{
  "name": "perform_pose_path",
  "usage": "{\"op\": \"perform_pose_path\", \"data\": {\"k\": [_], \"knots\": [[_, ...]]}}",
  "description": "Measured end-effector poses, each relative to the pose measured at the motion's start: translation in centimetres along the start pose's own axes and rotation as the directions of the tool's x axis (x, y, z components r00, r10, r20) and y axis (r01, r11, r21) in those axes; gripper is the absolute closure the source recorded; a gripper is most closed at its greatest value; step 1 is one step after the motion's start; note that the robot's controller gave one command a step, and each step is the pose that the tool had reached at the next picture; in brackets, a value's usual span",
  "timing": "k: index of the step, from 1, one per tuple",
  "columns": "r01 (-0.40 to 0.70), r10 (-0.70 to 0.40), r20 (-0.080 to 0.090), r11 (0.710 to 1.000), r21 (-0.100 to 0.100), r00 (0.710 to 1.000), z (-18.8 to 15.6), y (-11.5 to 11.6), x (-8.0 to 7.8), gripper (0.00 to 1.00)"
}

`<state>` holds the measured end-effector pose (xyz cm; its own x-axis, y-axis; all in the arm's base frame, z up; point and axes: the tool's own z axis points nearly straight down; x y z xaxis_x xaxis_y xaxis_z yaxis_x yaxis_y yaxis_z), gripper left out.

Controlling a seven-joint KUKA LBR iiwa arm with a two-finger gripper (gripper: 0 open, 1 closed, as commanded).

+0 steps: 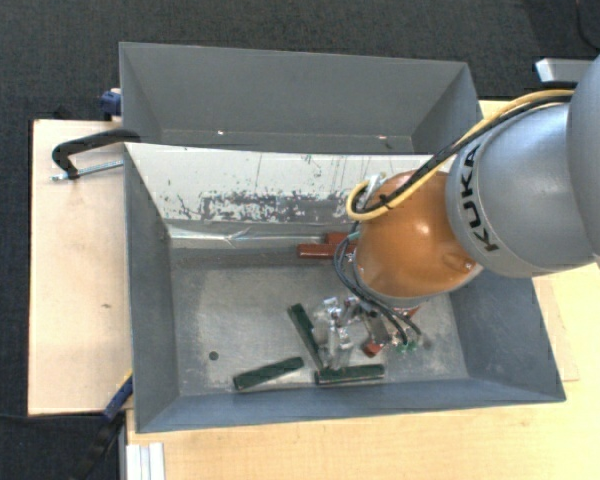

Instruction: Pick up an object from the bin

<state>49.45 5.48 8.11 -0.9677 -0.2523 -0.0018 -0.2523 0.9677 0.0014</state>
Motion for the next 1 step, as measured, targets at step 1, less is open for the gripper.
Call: {"op": "perform_pose_path", "data": {"k": [1], "knots": [[0.000,0.000,-0.001,1.000,0.000,1.000,0.04,-0.01,0.04,0.00]]}}
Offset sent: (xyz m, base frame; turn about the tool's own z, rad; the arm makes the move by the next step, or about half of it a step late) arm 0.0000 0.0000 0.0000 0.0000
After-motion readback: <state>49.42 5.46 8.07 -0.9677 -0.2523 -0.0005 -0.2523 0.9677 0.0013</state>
